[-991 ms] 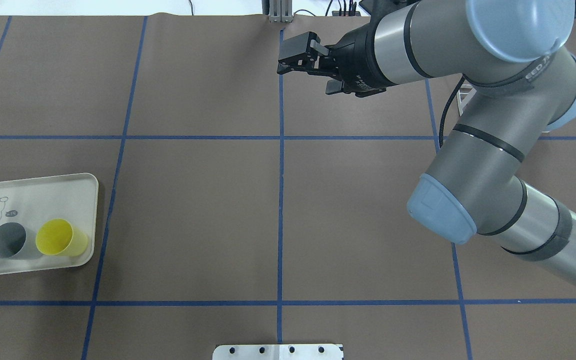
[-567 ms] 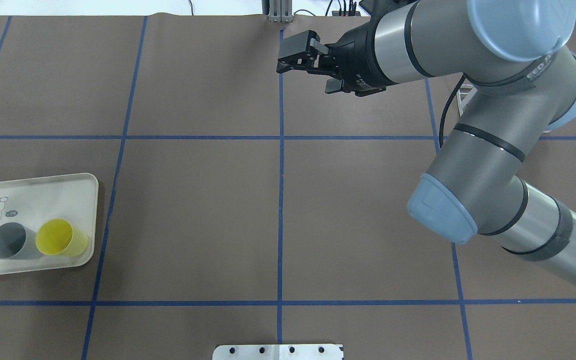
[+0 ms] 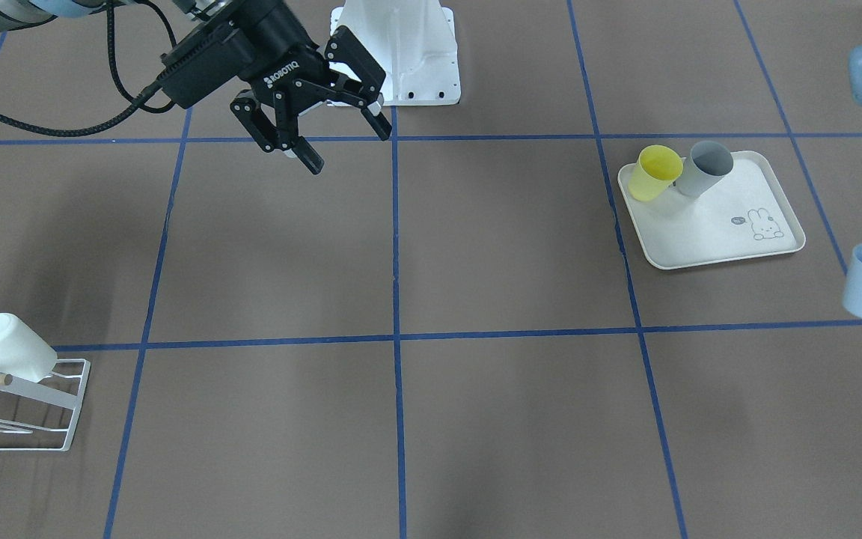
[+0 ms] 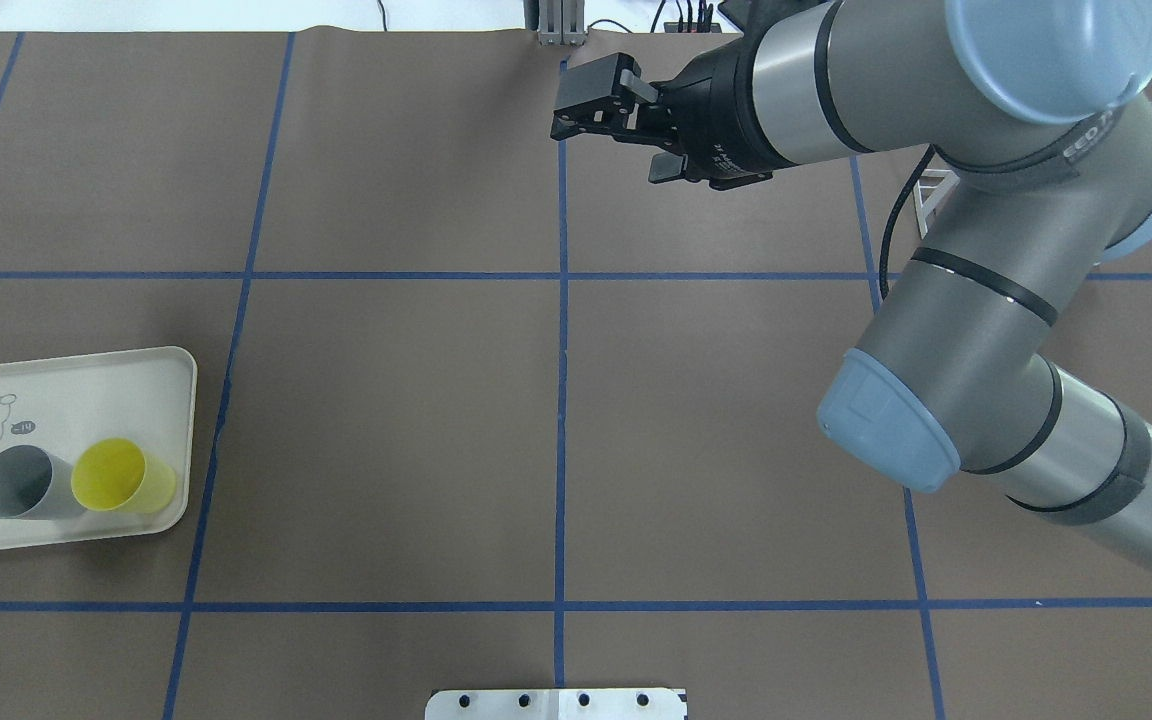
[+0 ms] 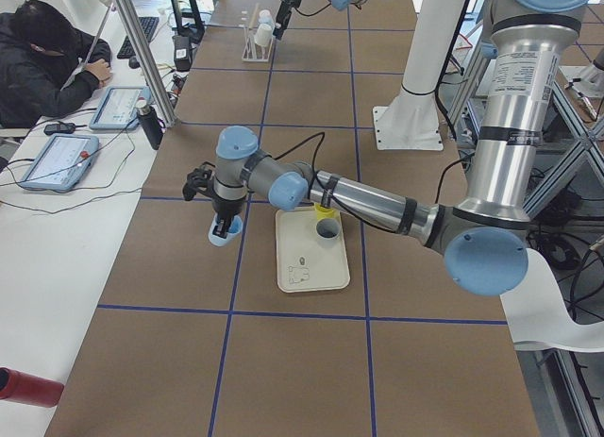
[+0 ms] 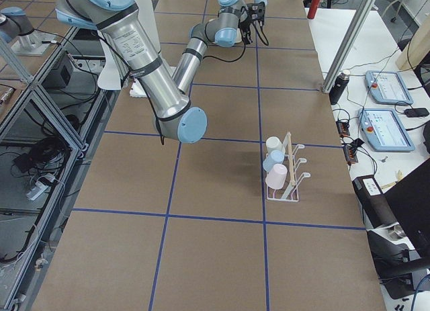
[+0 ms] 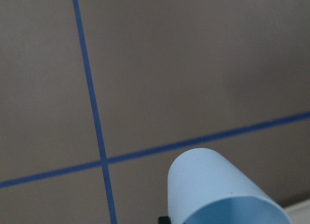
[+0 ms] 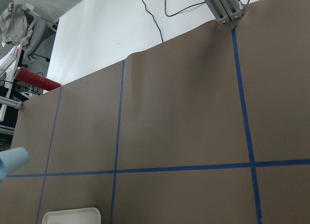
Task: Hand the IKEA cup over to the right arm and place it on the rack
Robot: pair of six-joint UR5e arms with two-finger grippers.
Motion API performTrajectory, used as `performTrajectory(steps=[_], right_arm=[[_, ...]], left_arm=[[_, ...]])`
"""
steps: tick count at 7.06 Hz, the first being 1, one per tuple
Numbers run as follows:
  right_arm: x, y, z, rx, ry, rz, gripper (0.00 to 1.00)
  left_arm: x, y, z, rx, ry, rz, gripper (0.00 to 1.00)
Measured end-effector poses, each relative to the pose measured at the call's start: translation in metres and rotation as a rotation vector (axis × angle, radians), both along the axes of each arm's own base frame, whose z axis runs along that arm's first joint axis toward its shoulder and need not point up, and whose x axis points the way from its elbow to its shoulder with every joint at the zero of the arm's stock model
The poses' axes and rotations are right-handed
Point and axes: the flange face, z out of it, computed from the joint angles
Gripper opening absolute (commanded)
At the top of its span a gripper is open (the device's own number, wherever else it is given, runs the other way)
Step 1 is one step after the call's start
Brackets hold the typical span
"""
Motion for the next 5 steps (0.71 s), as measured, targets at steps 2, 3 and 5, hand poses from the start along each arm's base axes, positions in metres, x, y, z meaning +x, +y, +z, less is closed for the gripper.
performTrajectory(steps=[2,3,5], right_arm=[[0.001,0.000,-0.001,-0.001,-0.001,0.010,1.00],[0.001,-0.002,0.000,-0.014,-0.005,0.027,1.00],[0.001,-0.005,-0.003,-0.045,-0.070,0.077,1.00]], left_arm=[[0.059,-0.034,-0.071,-0.035,0.128,-0.124,0.00],[0.091,-0.032,-0.102,-0.047,0.245,-0.180,0.00],[0.142,-0.008,-0.150,-0.086,0.542,-0.245,0.00]])
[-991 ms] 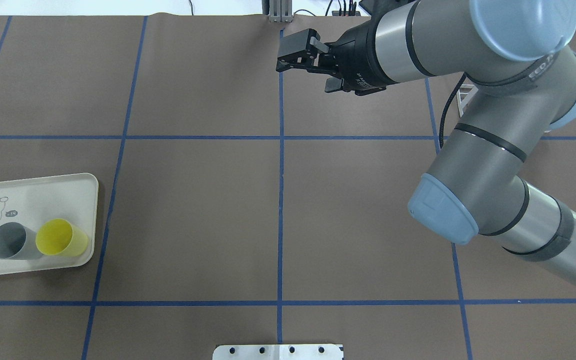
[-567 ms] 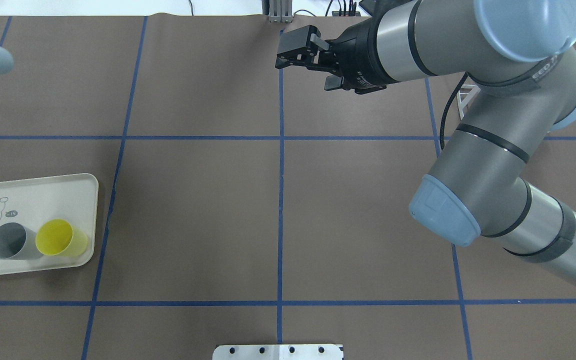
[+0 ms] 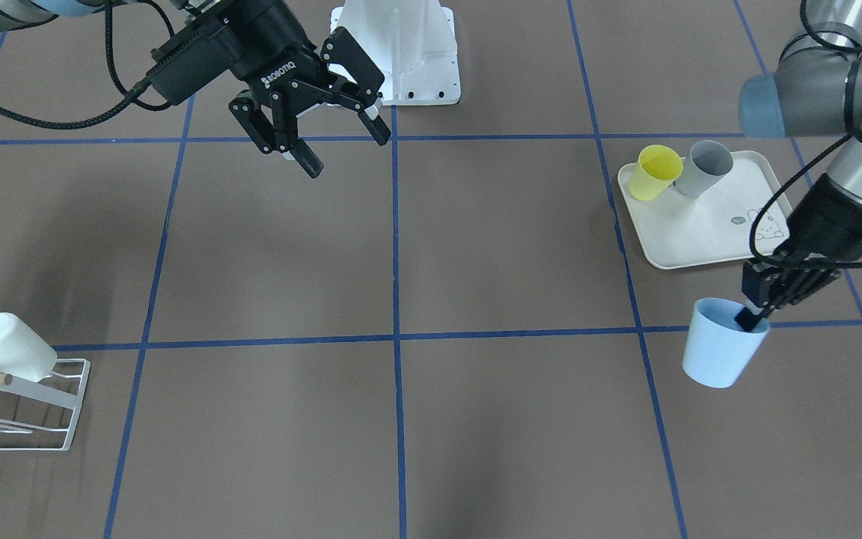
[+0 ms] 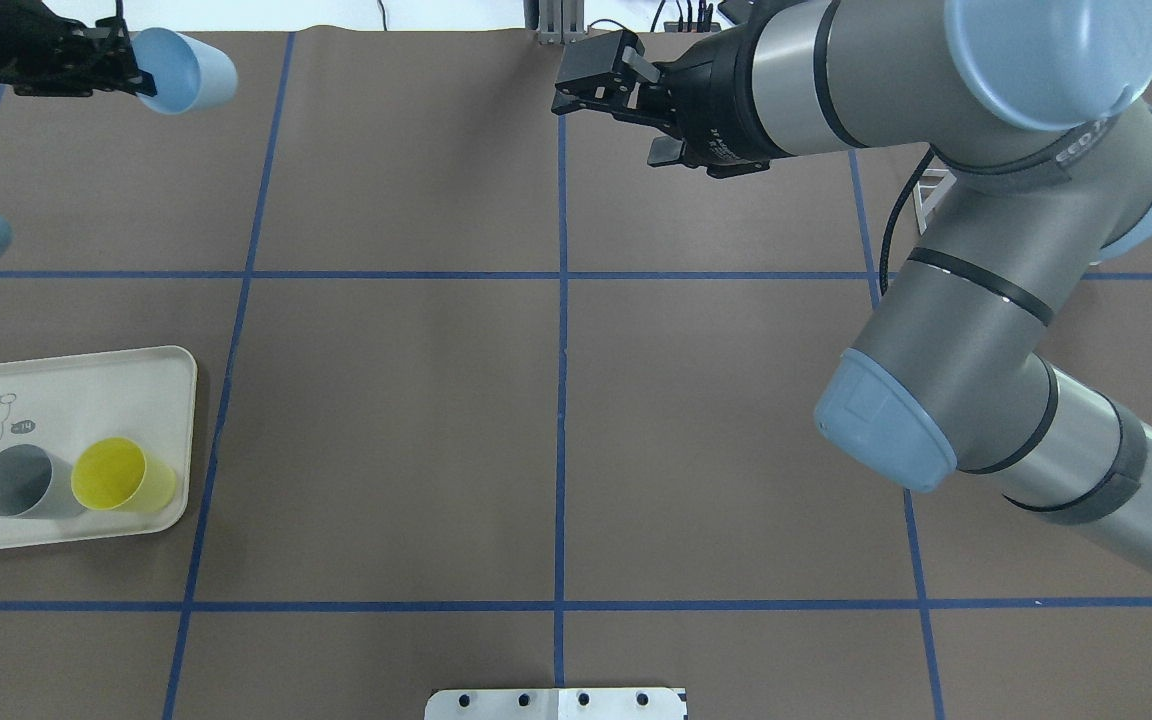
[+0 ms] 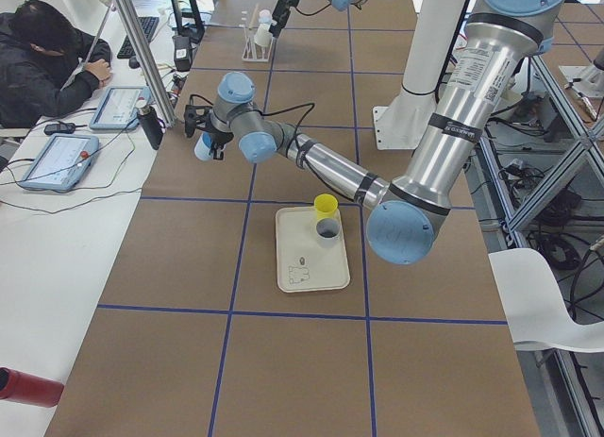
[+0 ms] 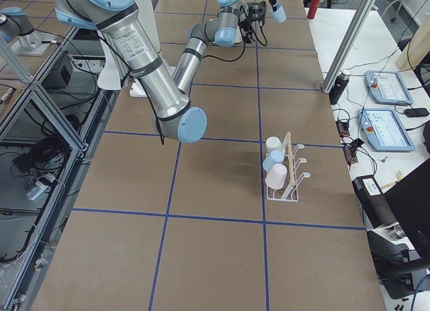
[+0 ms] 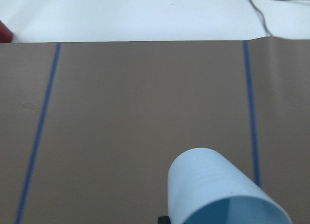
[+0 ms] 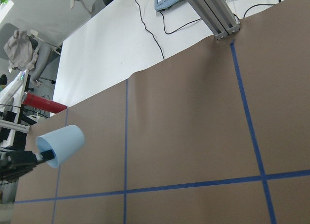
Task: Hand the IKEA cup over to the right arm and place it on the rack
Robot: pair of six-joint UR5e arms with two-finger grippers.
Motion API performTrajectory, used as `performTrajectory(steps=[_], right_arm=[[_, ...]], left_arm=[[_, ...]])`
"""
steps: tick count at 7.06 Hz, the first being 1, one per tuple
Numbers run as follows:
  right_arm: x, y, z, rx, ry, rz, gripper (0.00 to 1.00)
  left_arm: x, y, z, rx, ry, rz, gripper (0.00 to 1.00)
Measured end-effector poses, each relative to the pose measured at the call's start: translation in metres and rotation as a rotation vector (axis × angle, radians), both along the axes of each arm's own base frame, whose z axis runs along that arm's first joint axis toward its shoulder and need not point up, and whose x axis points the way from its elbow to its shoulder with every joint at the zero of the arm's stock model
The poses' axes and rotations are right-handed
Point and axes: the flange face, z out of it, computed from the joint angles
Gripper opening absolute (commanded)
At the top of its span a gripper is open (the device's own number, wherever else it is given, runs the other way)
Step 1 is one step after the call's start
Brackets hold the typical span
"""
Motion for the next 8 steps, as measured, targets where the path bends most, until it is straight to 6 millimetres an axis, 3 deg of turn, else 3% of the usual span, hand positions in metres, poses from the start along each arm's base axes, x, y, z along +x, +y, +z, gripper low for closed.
performTrajectory(steps=[3,6,8], right_arm=[[-0.013,-0.011,0.005,-0.035,-0.227,0.059,1.00],[-0.016,-0.010,0.007,-0.064,-0.346,0.112,1.00],[-0.020,-0.010,0.007,-0.082,-0.445,0.165,1.00]], left_arm=[[0.027,0.028,-0.049,-0.029,0.322,-0.021,0.00],[0.066,0.058,-0.091,-0.058,0.577,0.022,0.00],[0.092,0.078,-0.102,-0.077,0.797,-0.016,0.00]])
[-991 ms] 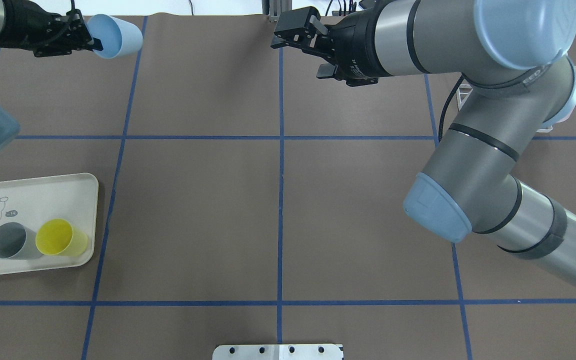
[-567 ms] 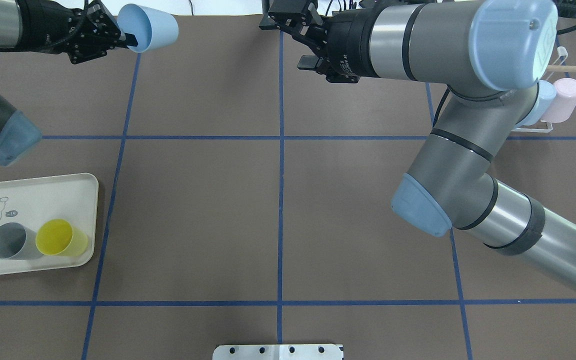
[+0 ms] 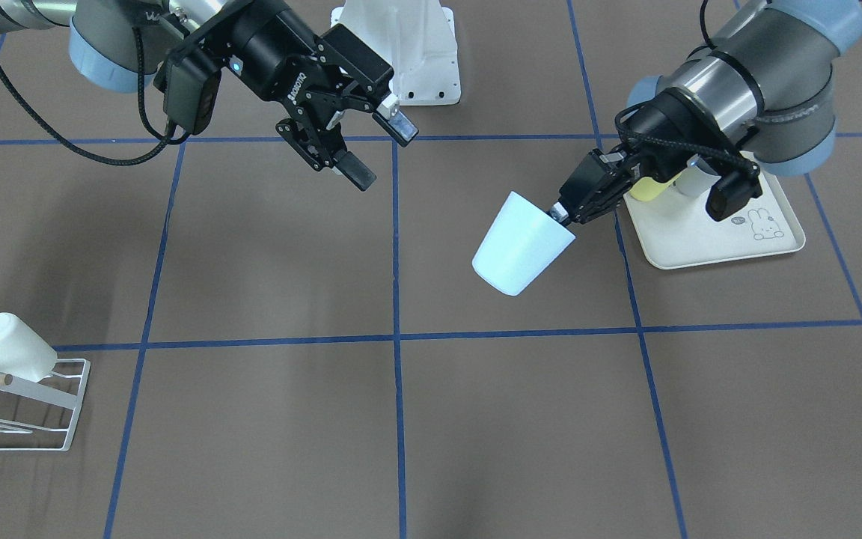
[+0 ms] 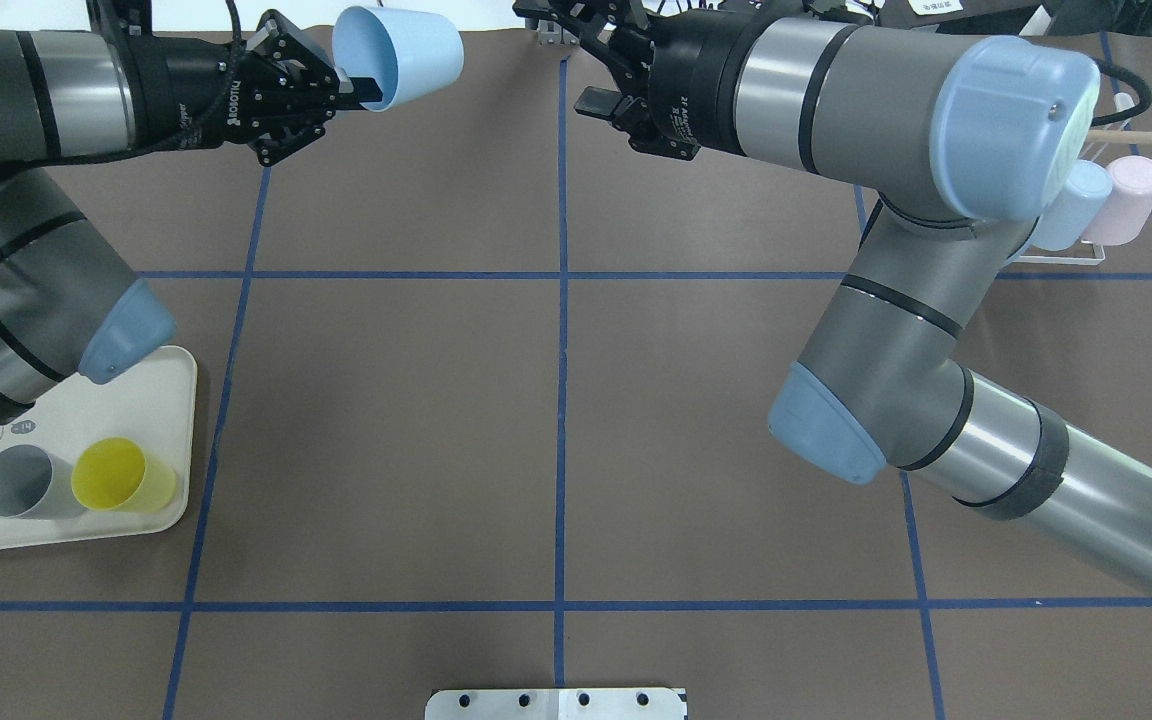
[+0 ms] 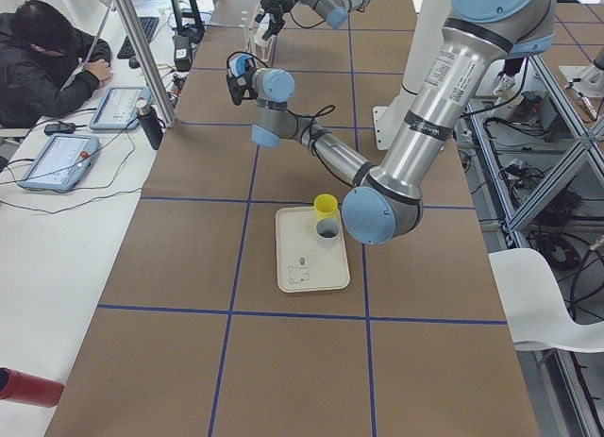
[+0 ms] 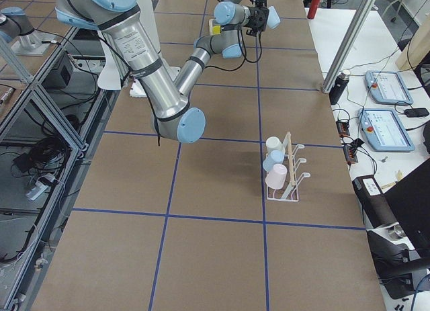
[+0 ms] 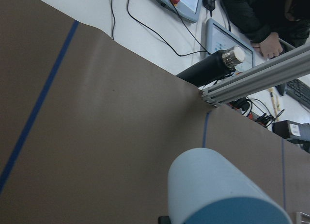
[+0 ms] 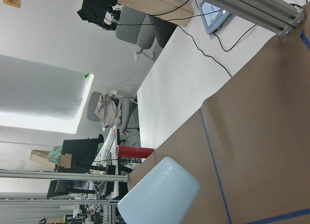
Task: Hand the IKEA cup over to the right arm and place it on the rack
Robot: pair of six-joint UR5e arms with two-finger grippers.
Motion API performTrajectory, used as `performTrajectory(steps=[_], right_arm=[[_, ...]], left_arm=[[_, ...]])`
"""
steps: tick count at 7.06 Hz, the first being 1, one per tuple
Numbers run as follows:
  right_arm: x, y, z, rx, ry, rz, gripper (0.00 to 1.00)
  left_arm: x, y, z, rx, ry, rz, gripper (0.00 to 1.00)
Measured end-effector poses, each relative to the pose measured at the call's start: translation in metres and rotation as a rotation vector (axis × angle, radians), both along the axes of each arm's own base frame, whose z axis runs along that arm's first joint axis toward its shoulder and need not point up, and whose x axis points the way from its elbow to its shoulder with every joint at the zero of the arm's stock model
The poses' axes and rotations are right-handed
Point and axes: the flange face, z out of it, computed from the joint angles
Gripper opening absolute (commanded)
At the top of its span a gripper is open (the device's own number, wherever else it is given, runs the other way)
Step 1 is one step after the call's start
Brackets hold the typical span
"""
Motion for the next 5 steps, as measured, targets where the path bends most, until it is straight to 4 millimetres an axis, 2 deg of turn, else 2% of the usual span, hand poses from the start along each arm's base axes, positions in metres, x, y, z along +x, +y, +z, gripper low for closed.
performTrajectory(steps=[3,4,5], right_arm=[[-0.010,-0.002,0.010,-0.017,-0.112,0.039,1.00],[-0.012,-0.002,0.011,-0.025,-0.132,0.050,1.00],[-0.012,0.000,0.010,-0.029,-0.155,0.055,1.00]], left_arm=[[0.005,0.006,0.014,-0.098,0.333,-0.016,0.00],[0.020,0.011,0.012,-0.122,0.432,-0.010,0.00],[0.043,0.021,0.005,-0.135,0.516,-0.002,0.00]])
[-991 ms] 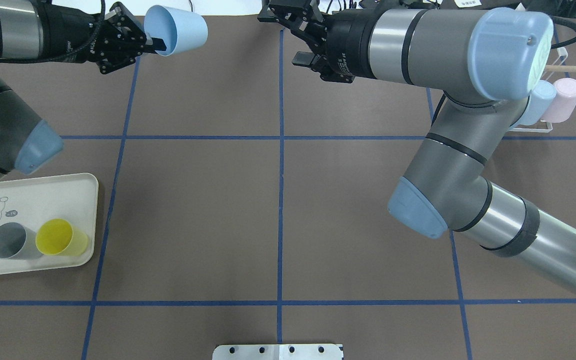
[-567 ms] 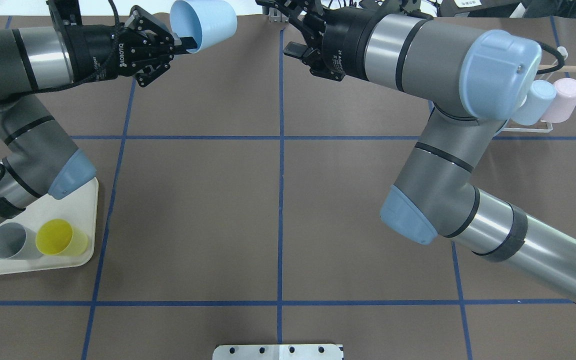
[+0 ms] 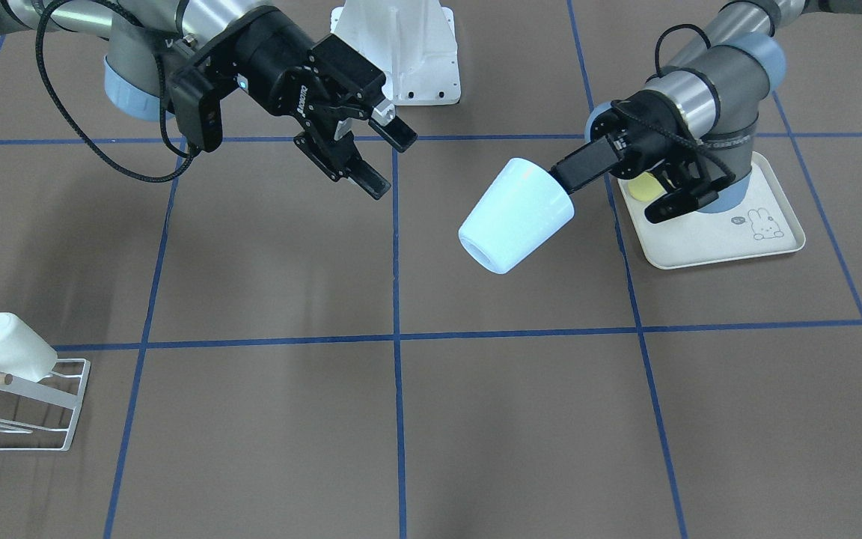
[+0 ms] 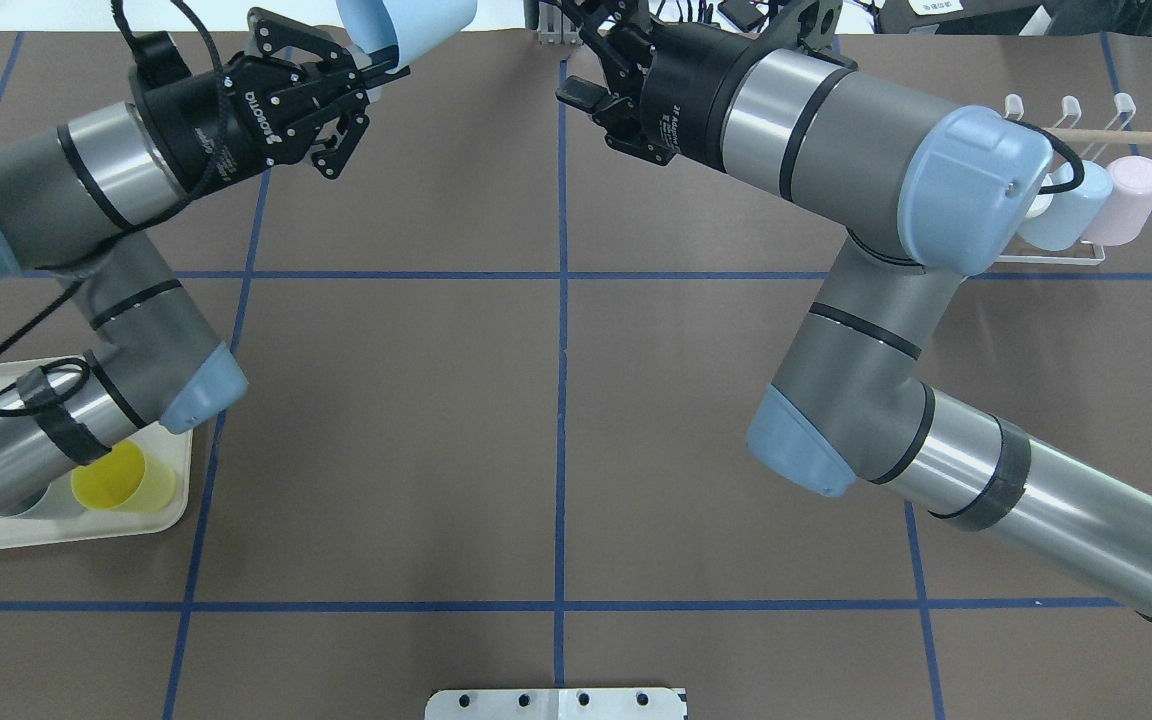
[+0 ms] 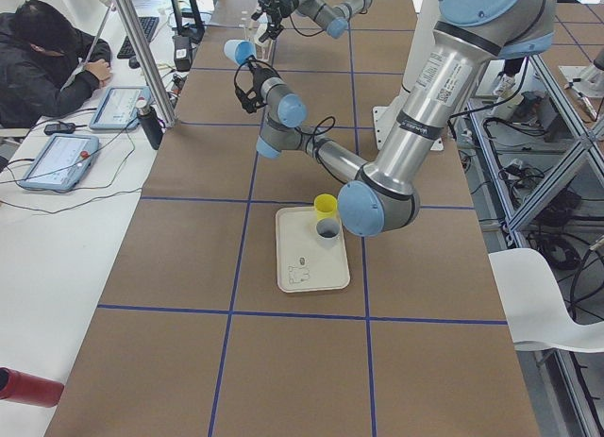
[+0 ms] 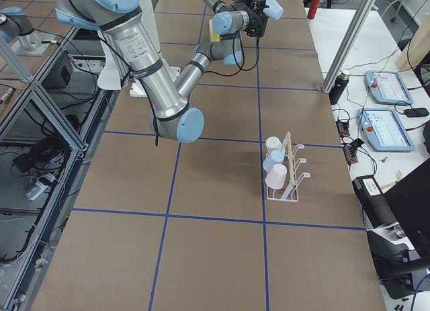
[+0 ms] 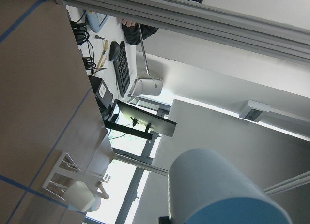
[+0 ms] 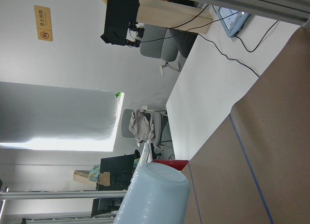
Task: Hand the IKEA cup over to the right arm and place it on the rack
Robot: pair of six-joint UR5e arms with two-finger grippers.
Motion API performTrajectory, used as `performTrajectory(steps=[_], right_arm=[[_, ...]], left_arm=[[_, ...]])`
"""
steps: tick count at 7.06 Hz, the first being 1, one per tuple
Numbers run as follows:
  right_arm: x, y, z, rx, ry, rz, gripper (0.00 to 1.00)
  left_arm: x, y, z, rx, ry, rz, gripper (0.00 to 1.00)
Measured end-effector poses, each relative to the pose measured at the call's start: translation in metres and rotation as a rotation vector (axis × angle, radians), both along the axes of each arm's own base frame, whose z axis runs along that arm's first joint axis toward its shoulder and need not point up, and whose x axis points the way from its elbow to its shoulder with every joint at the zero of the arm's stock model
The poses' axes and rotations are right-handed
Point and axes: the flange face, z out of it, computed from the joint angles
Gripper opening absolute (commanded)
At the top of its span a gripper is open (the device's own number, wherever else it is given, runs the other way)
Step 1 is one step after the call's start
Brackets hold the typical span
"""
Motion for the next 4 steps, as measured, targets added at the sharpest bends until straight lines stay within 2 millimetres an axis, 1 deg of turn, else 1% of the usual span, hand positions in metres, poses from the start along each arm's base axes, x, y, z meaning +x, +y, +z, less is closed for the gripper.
performTrajectory(steps=[1,2,4], right_arm=[[-0.001,0.001,0.000,-0.006,-0.025,-0.001,1.00],[-0.004,0.002,0.002,-0.012,-0.041,-0.003,1.00],[-0.011,-0.002,0.008,-0.021,-0.043,-0.005,1.00]], left_arm=[[0.020,0.013,-0.007,-0.003,0.065,0.008,0.00],[0.032,0.023,-0.010,-0.002,0.101,0.019,0.00],[0.042,0.034,-0.013,0.004,0.124,0.036,0.00]])
